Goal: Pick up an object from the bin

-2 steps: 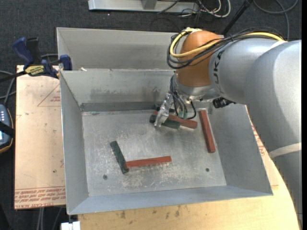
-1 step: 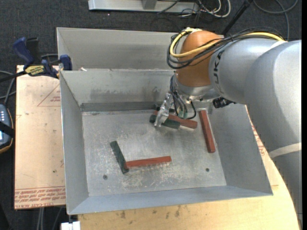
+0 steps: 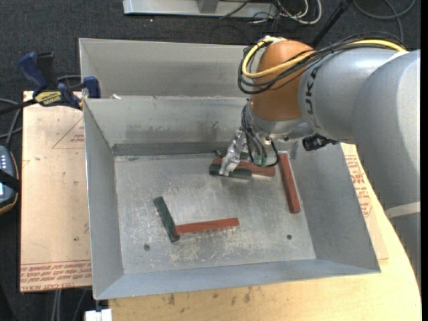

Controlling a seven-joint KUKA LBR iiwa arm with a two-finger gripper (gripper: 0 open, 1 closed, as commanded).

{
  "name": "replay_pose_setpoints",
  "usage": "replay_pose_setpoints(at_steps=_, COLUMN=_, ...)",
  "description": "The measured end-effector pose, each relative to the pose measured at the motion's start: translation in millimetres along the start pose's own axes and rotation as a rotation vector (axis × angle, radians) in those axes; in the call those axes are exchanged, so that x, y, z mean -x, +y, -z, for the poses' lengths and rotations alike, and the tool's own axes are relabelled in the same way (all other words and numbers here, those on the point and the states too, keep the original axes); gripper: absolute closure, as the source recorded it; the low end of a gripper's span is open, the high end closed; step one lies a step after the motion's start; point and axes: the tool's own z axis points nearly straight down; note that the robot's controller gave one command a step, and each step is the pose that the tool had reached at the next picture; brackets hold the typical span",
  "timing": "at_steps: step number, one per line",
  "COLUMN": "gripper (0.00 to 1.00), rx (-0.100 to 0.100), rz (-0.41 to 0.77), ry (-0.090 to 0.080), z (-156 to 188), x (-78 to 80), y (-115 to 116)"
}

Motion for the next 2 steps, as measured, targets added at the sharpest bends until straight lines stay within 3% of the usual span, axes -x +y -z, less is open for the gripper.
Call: replay_pose_setpoints(at_steps=2, gripper=1.00, rx=-0.003, rz=0.006, ry=0.006, z=26, x=-4.2, y=11)
